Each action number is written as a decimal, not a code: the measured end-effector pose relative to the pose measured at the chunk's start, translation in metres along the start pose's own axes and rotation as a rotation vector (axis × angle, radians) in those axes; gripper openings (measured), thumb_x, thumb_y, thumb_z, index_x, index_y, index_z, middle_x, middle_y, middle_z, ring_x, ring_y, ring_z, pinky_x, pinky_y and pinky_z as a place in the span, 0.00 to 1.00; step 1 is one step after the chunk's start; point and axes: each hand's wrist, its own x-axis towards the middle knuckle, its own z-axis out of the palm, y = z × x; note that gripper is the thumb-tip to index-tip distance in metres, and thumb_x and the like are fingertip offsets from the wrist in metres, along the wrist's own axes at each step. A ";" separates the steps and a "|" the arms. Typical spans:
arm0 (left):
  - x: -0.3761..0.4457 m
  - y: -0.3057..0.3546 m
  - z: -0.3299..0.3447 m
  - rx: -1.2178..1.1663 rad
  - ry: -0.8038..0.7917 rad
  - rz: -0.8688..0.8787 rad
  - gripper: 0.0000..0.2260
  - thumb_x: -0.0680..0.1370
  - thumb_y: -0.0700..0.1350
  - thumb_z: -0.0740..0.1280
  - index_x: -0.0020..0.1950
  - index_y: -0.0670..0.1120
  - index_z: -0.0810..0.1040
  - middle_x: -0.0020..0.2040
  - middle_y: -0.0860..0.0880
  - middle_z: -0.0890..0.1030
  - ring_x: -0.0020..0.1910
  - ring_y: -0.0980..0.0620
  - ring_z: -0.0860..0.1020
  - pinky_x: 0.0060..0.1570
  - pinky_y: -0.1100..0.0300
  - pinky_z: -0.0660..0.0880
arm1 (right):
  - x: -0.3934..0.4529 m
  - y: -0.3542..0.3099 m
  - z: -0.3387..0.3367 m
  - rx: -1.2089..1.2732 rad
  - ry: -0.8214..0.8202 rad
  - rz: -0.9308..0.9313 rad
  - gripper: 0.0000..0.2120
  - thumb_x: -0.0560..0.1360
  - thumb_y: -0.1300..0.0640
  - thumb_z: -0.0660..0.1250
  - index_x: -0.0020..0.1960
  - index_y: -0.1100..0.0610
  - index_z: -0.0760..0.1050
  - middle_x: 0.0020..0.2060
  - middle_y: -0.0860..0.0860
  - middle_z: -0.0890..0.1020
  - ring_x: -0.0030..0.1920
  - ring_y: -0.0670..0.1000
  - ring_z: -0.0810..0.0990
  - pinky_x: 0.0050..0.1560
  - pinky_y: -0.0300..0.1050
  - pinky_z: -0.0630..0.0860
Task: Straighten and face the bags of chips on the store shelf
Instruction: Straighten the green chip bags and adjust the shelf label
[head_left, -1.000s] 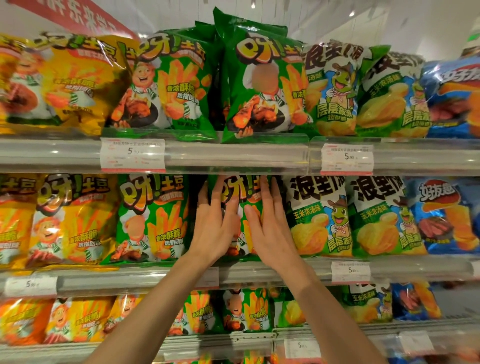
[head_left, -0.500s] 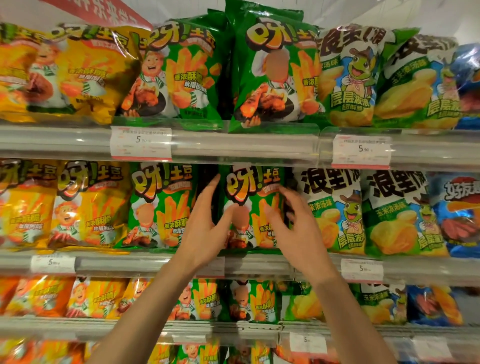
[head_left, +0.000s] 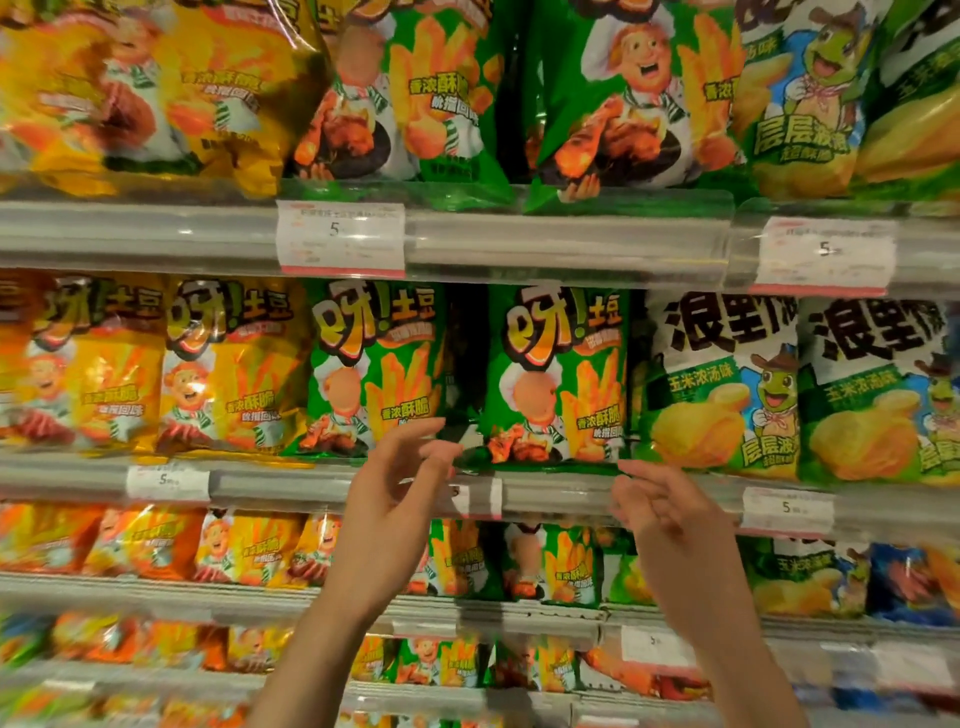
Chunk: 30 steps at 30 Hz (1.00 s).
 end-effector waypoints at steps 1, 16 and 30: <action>0.002 -0.002 -0.007 -0.016 -0.008 0.003 0.09 0.80 0.49 0.67 0.61 0.55 0.79 0.52 0.56 0.84 0.52 0.58 0.82 0.49 0.65 0.77 | -0.003 -0.003 0.004 -0.031 0.009 -0.007 0.07 0.80 0.53 0.66 0.54 0.42 0.76 0.38 0.40 0.84 0.40 0.41 0.82 0.41 0.33 0.77; 0.055 -0.012 -0.105 0.072 0.075 0.260 0.15 0.79 0.51 0.70 0.64 0.56 0.75 0.61 0.56 0.77 0.62 0.58 0.75 0.62 0.56 0.74 | 0.002 -0.084 0.145 0.062 0.024 -0.130 0.09 0.80 0.49 0.66 0.59 0.39 0.75 0.56 0.40 0.80 0.58 0.41 0.78 0.63 0.49 0.77; 0.114 -0.022 -0.082 0.233 0.007 0.269 0.25 0.82 0.55 0.62 0.77 0.57 0.58 0.74 0.52 0.63 0.73 0.55 0.63 0.71 0.57 0.63 | 0.057 -0.112 0.179 -0.066 -0.081 -0.274 0.29 0.83 0.45 0.58 0.78 0.35 0.47 0.74 0.41 0.59 0.74 0.43 0.61 0.66 0.38 0.59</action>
